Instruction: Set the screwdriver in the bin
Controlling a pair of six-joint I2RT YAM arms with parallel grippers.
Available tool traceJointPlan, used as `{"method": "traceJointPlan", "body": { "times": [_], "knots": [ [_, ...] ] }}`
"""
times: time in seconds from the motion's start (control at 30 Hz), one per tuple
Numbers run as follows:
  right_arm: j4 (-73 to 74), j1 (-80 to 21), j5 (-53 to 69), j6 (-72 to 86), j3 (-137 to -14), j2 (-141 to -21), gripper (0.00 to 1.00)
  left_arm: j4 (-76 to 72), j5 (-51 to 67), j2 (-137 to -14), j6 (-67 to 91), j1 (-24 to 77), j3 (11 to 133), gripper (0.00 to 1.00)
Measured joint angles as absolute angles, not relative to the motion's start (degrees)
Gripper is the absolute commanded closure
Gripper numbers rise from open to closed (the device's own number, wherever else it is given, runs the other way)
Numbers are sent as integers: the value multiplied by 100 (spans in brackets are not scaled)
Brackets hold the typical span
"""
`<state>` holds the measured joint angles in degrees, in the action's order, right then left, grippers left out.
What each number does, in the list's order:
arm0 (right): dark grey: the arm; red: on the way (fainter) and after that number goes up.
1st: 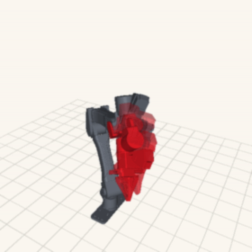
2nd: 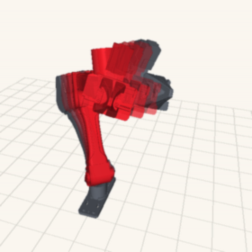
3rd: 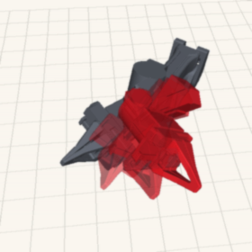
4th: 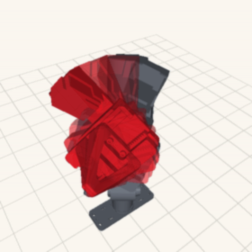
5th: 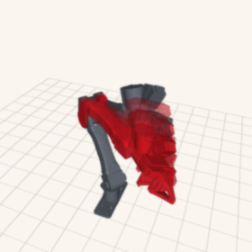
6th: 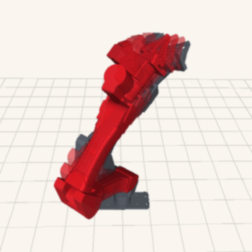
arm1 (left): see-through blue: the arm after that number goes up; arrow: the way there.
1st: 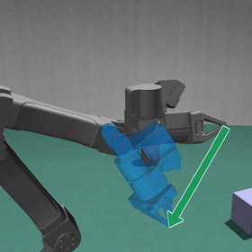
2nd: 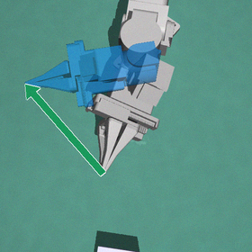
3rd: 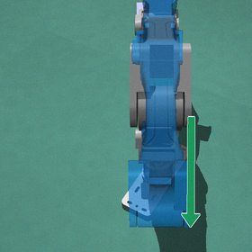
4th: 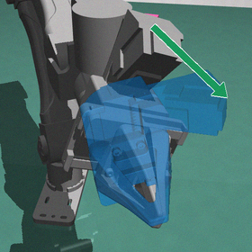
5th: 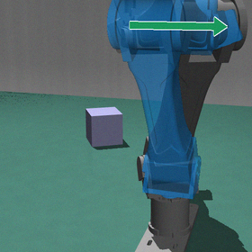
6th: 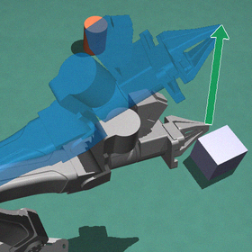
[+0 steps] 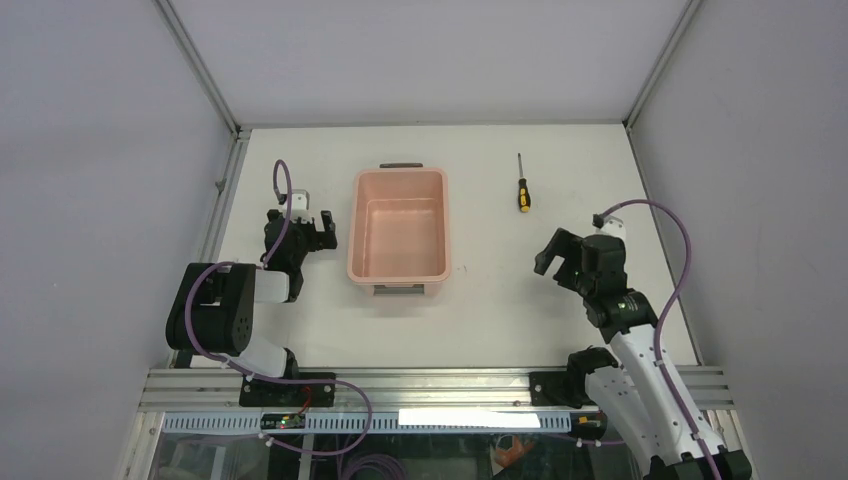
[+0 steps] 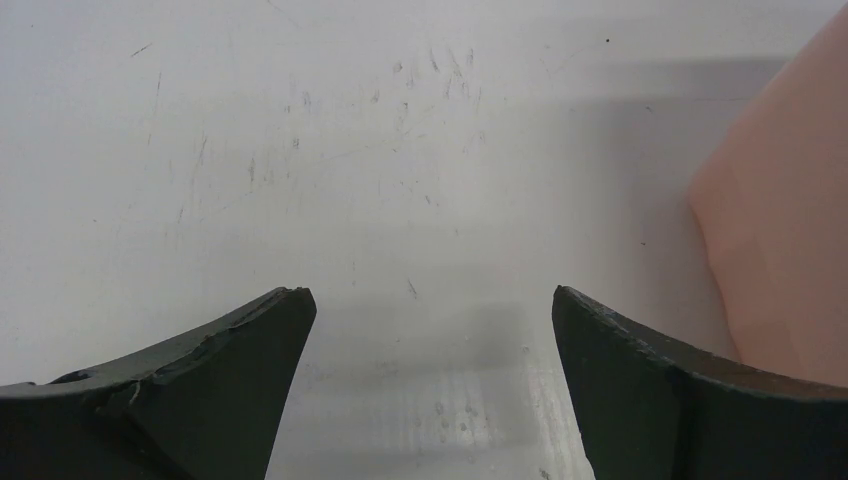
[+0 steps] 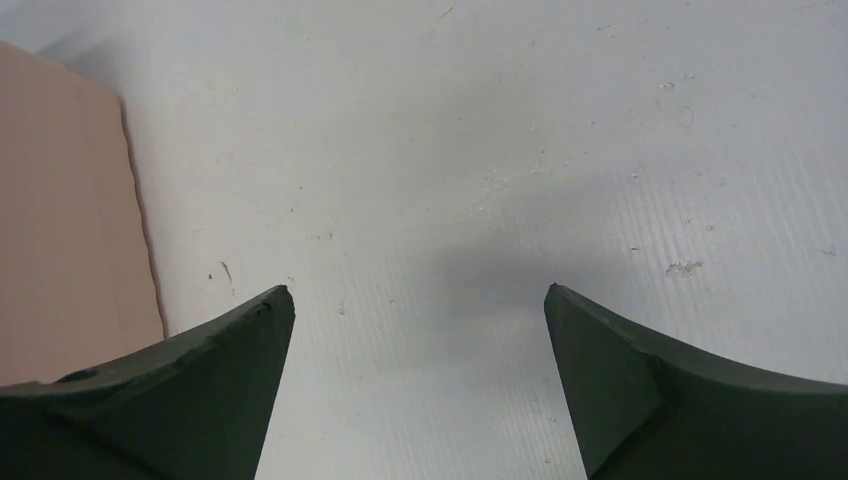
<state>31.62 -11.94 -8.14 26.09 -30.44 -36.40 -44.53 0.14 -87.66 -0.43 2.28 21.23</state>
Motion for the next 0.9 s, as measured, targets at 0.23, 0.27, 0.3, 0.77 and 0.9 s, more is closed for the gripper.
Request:
{"method": "traceJointPlan", "body": {
  "times": [0.23,0.27,0.3,0.77,0.9],
  "knots": [
    [3127,-1194,-733,2611,-3253,-4237,1,-4453,14,-8766,-43,228,2123,1],
    [3107,-1194,-727,2606,-3371,-4414,1,-4453,14,-8766,-43,228,2123,1],
    [3124,-1194,-720,2591,-3627,-4766,1,-4453,14,-8766,-43,228,2123,1],
    [3691,-1177,-1007,1806,-8530,-10318,6,-4453,14,-8766,-43,228,2123,1],
    [4073,-1061,-956,1590,-9647,-11596,14,-4453,14,-8766,-43,228,2123,1]
  ]
}}
